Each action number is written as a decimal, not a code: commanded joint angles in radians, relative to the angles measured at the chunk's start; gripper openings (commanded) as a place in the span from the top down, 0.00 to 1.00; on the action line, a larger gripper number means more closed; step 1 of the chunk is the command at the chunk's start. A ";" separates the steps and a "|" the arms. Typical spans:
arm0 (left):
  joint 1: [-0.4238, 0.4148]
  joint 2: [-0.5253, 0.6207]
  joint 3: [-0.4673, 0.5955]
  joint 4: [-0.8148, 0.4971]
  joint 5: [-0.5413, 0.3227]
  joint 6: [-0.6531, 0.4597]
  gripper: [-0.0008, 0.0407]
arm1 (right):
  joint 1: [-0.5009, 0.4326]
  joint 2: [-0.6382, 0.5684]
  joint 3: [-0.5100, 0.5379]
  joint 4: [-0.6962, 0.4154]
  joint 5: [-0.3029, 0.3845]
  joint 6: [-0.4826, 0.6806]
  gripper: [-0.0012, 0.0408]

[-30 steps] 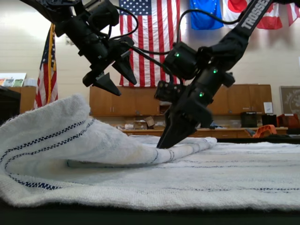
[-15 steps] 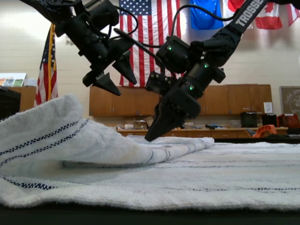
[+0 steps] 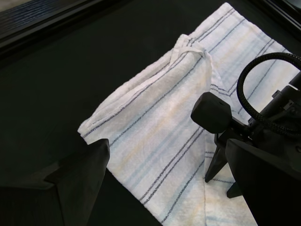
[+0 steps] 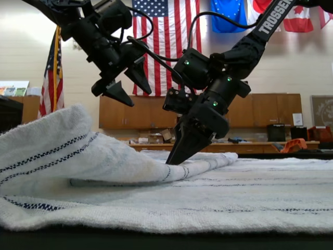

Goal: Fold the towel

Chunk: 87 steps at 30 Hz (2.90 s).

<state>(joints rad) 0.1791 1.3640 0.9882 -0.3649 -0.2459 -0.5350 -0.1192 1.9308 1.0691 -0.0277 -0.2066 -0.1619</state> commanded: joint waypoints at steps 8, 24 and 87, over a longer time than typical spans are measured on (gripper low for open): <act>0.000 0.000 0.000 0.000 0.002 0.000 0.15 | -0.008 -0.003 0.007 0.051 0.001 -0.007 0.59; 0.000 0.000 0.000 0.000 0.002 0.000 0.15 | -0.021 -0.003 0.003 -0.005 -0.001 -0.006 0.59; 0.000 0.000 -0.001 -0.024 0.001 0.000 0.15 | 0.026 -0.253 0.034 -0.315 -0.082 0.096 0.97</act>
<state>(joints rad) 0.1787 1.3640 0.9871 -0.3893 -0.2440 -0.5346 -0.1028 1.6966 1.1065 -0.3191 -0.2882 -0.0746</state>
